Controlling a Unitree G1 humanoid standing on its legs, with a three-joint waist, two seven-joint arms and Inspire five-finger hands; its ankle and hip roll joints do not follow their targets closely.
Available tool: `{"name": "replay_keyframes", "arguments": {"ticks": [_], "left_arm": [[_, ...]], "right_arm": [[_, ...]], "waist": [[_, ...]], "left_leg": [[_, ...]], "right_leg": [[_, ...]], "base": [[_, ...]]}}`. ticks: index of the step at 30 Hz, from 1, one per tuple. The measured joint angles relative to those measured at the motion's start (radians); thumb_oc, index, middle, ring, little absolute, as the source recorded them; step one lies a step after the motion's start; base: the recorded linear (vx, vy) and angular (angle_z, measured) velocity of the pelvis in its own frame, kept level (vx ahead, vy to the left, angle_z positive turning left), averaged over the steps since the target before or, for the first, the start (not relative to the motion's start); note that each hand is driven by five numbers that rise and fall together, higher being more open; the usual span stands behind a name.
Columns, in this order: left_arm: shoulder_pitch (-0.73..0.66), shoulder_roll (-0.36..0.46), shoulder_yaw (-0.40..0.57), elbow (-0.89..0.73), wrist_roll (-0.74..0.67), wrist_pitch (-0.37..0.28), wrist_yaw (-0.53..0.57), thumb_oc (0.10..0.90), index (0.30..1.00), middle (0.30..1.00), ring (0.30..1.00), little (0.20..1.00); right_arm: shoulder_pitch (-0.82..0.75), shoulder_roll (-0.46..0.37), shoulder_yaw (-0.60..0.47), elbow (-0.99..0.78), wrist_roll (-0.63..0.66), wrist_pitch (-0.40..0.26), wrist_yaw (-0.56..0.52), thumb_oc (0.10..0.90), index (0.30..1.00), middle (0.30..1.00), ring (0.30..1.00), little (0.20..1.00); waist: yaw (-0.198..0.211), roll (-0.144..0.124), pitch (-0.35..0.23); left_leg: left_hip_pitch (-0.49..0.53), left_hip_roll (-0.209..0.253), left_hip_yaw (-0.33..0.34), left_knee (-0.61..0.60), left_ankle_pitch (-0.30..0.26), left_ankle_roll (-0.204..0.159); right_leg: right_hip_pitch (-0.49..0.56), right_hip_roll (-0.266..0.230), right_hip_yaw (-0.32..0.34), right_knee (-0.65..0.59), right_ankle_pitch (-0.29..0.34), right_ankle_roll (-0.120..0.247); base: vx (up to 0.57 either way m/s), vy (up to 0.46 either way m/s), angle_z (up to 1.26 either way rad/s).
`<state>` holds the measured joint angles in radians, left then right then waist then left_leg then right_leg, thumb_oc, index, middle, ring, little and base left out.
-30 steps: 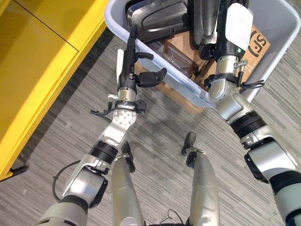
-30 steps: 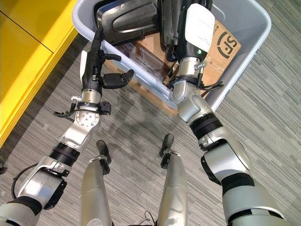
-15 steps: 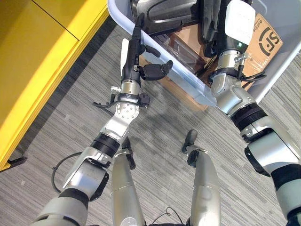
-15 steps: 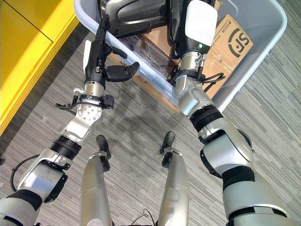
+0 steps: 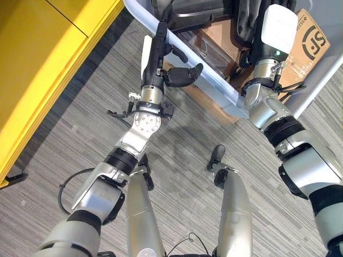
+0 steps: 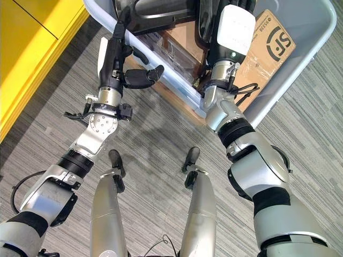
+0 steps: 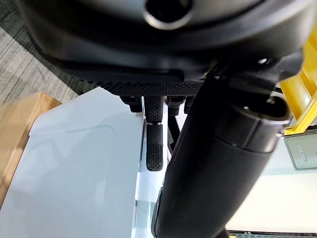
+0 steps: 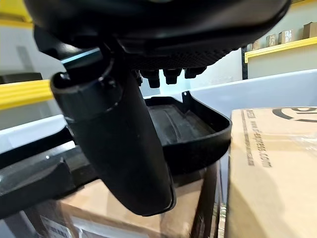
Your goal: Move parts from the plastic box to the shelf.
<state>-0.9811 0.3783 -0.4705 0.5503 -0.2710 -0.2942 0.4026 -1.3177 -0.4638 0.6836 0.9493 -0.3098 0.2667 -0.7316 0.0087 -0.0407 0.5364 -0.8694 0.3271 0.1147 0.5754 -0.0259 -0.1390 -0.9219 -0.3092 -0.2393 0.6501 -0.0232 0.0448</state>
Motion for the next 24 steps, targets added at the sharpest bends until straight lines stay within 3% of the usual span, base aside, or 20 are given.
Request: {"name": "replay_keyframes", "arguments": {"ticks": [24], "left_arm": [[-0.095, 0.039, -0.038, 0.013, -0.04, -0.106, -0.026, 0.9, 1.0, 1.0, 1.0, 1.0]], "right_arm": [[-0.161, -0.023, 0.089, 0.089, -0.004, 0.067, -0.01, 0.9, 1.0, 1.0, 1.0, 1.0]], "waist": [[0.03, 0.002, -0.002]], "left_leg": [[-0.181, 0.001, -0.07, 0.086, 0.006, -0.002]], "right_leg": [[-0.177, -0.026, -0.013, 0.155, -0.07, -0.04]], "base": [[0.04, -0.038, 0.03]]}}
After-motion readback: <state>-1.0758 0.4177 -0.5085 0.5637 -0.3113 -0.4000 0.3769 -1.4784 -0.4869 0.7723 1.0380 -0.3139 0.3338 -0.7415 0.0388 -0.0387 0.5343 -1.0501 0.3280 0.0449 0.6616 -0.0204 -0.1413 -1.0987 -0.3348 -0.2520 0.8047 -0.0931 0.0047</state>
